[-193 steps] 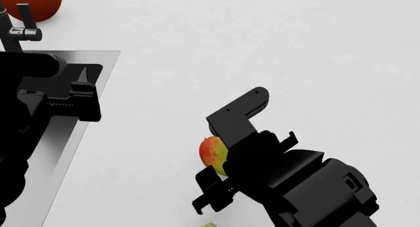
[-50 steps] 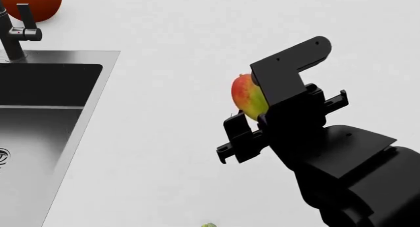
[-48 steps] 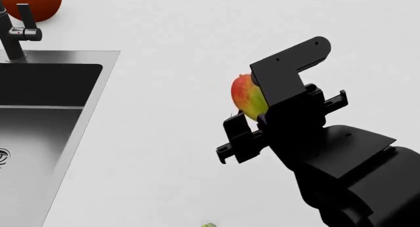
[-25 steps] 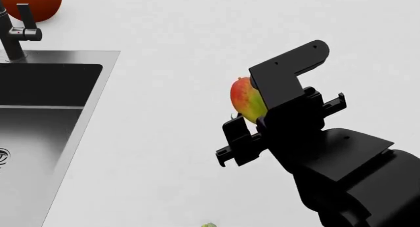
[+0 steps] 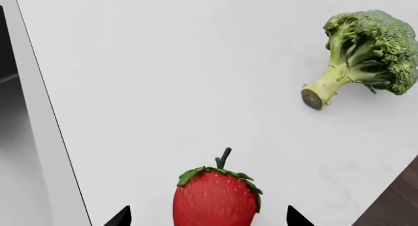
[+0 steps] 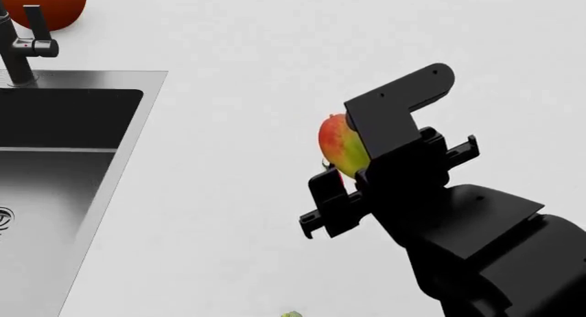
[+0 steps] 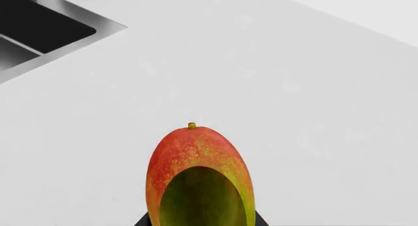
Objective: There is a mixed pile of frozen fruits and vegetables on the counter. Locate all the frozen vegetables and place the items in a bowl on the counter. Take all the frozen fruits and defrost them in a running sink.
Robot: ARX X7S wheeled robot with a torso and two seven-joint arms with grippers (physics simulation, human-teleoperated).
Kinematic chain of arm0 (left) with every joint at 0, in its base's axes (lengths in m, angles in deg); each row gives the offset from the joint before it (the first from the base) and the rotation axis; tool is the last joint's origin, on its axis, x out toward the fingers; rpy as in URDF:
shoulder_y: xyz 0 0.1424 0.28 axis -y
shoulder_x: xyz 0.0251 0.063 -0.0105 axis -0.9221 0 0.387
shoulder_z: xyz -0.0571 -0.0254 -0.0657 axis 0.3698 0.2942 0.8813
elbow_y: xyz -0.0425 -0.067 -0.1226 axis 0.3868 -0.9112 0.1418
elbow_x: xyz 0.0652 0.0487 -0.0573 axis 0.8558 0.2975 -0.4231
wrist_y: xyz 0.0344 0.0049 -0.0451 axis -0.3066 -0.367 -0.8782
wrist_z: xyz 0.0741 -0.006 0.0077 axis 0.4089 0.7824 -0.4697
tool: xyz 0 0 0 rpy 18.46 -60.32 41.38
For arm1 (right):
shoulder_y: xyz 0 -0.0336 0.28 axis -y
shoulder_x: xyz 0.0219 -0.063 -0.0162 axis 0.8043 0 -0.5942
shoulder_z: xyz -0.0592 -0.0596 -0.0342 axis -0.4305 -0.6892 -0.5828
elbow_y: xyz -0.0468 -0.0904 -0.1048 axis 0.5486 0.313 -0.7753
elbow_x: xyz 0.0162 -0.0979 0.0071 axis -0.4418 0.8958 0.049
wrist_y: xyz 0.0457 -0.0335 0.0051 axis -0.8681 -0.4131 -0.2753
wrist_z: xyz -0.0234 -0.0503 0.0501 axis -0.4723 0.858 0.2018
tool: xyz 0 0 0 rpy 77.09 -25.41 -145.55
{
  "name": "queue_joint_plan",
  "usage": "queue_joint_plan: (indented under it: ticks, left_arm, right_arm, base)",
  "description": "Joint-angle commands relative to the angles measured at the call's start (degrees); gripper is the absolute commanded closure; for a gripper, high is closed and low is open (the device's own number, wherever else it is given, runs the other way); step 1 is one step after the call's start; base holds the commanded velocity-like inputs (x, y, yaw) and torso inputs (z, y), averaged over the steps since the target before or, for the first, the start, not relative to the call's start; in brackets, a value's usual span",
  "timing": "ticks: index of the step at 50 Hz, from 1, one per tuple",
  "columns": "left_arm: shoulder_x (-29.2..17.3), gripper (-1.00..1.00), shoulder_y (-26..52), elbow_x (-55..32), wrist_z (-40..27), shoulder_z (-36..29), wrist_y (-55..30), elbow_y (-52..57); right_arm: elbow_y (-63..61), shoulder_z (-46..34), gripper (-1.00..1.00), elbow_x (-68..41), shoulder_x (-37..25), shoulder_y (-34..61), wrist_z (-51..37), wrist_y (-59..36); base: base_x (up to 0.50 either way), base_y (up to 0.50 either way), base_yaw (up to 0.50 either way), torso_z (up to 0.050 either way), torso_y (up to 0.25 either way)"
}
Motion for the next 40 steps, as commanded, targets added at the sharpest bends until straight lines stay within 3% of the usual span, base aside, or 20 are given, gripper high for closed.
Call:
queue_joint_plan:
  ticks: [1, 31, 32, 40]
  left_arm:
    - [-0.29, -1.0, -0.77, 5.69, 2.79, -3.91, 2.85, -1.01]
    - [-0.42, -1.0, -2.07, 17.29, 8.08, -13.77, 11.04, -6.7]
    - [-0.38, 1.0, -2.12, 17.73, 8.18, -14.04, 11.39, -6.96]
    - [-0.58, 1.0, -2.49, 19.7, 9.4, -15.43, 13.89, -7.33]
  right_arm:
    - [-0.11, -0.43, 1.0, 1.11, -0.09, -0.17, 0.96, 0.29]
    - [-0.13, -1.15, 1.0, 1.23, -0.02, -0.41, 1.19, 0.78]
    - [-0.15, -1.17, 1.0, 1.19, 0.04, -0.35, 1.22, 0.74]
    - [0.54, -1.68, 1.0, 1.62, 0.28, -0.38, 1.69, 1.3]
  base:
    - [0.0, 0.0, 0.0, 0.0, 0.0]
    - [0.0, 0.0, 0.0, 0.0, 0.0]
    - [0.01, 0.0, 0.0, 0.0, 0.0]
    - [0.0, 0.0, 0.0, 0.0, 0.0]
